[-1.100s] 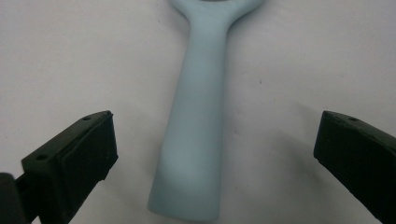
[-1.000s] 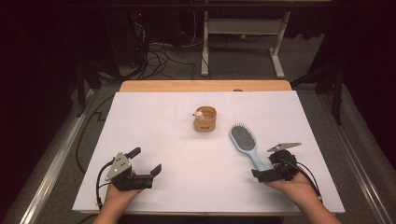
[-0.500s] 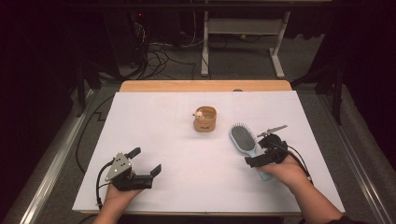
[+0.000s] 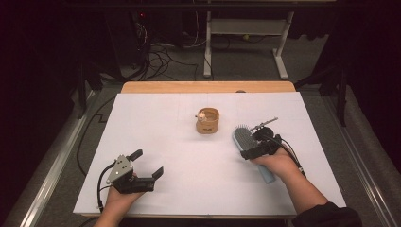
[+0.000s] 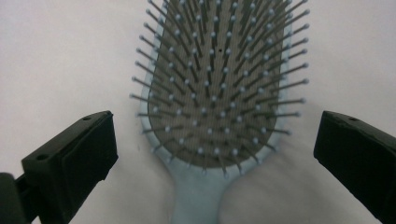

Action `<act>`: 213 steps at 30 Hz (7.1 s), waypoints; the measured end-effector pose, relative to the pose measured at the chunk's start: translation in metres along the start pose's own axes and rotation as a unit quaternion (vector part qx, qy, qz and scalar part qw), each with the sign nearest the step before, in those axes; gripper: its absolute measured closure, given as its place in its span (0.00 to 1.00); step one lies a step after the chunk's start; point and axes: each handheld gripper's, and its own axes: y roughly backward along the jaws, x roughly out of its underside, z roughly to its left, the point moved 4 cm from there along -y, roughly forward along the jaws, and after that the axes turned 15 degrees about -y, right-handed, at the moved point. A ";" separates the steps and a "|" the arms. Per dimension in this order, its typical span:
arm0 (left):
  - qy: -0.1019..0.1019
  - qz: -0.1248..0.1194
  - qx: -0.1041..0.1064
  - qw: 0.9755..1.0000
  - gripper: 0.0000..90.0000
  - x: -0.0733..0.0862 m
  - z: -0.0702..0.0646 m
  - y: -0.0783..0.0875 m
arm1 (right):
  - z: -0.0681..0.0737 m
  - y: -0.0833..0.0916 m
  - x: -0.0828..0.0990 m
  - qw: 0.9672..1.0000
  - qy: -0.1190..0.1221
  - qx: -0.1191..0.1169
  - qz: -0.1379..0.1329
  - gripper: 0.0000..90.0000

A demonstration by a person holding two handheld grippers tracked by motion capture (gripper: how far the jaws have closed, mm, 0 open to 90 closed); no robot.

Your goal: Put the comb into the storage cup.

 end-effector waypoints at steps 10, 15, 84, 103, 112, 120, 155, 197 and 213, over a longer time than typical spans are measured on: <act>0.000 0.000 0.000 1.000 0.00 0.000 0.000 0.000 | 0.006 -0.011 -0.016 1.000 0.000 0.009 0.007 0.02; -0.001 0.001 0.000 1.000 0.00 0.000 0.000 0.000 | 0.008 -0.016 -0.019 1.000 -0.001 0.014 0.011 0.04; -0.002 0.000 0.005 1.000 0.00 0.001 0.000 0.000 | 0.014 -0.009 -0.023 1.000 0.005 0.022 0.006 0.23; -0.002 0.001 0.005 1.000 0.00 0.001 -0.001 0.000 | 0.014 0.031 -0.022 0.994 0.012 -0.022 -0.107 0.23; -0.003 0.001 0.005 1.000 0.00 0.001 -0.001 0.000 | 0.012 0.044 -0.017 0.986 0.000 -0.047 -0.162 0.23; -0.002 0.001 0.005 1.000 0.00 0.001 -0.001 0.000 | 0.006 0.055 -0.011 0.976 -0.018 -0.066 -0.207 0.23; 0.004 -0.004 0.005 1.000 0.00 0.001 0.002 0.001 | 0.012 0.069 0.014 0.940 -0.015 -0.098 -0.328 0.23; -0.020 -0.005 0.015 1.000 0.00 -0.045 -0.009 -0.012 | 0.048 0.086 0.008 0.901 0.044 -0.118 -0.414 0.23; -0.026 -0.021 0.036 0.999 0.01 -0.065 -0.022 -0.021 | 0.087 0.066 0.001 0.894 0.074 -0.134 -0.421 0.23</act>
